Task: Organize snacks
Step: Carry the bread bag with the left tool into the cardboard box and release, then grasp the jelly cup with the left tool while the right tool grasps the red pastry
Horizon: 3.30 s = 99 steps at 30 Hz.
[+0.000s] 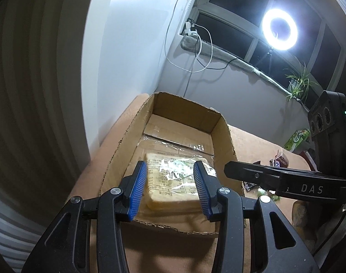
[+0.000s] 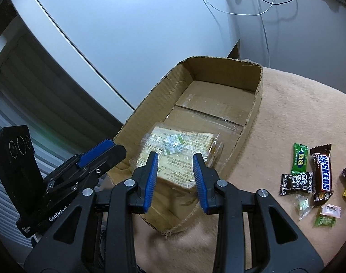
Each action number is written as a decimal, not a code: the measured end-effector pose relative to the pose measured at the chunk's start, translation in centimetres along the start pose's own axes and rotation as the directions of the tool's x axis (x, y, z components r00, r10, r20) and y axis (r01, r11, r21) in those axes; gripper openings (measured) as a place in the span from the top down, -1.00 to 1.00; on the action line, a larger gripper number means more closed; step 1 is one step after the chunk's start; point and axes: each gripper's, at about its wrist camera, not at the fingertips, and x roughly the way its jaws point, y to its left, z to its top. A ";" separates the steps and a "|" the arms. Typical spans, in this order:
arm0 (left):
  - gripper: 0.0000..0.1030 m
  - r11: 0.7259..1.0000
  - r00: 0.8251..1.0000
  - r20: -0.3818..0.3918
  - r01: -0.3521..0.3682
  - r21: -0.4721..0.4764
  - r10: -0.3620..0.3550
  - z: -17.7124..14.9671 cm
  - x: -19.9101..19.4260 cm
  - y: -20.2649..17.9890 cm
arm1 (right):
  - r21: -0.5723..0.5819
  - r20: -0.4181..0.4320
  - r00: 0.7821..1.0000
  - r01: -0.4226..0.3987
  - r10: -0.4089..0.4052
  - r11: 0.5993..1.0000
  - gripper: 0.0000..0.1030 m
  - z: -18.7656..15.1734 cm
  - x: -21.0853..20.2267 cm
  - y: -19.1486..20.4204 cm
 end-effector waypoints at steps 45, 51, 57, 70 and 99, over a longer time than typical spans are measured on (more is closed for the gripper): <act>-0.07 0.936 0.953 -0.138 0.294 0.191 -0.271 -7.7 -1.1 -15.3 | 0.136 0.127 0.882 0.438 -0.454 0.889 -0.64 -18.1 -21.7 -15.2; -0.07 0.913 0.921 -0.238 0.357 0.197 -0.308 -10.8 -0.3 -17.5 | 0.116 0.093 0.893 0.430 -0.441 0.895 -0.64 -19.4 -20.6 -16.0; -0.07 0.892 0.899 -0.306 0.388 0.230 -0.312 -13.3 0.5 -19.7 | 0.033 0.074 0.902 0.423 -0.425 0.905 -0.64 -18.8 -19.2 -15.3; -0.06 0.877 0.911 -0.319 0.362 0.317 -0.261 -14.7 2.8 -22.6 | -0.024 0.001 0.921 0.389 -0.389 0.921 -0.42 -18.8 -16.4 -16.7; 0.39 0.853 0.939 -0.258 0.320 0.412 -0.228 -14.8 4.8 -23.6 | -0.029 0.004 0.939 0.344 -0.344 0.938 0.05 -18.3 -15.5 -16.9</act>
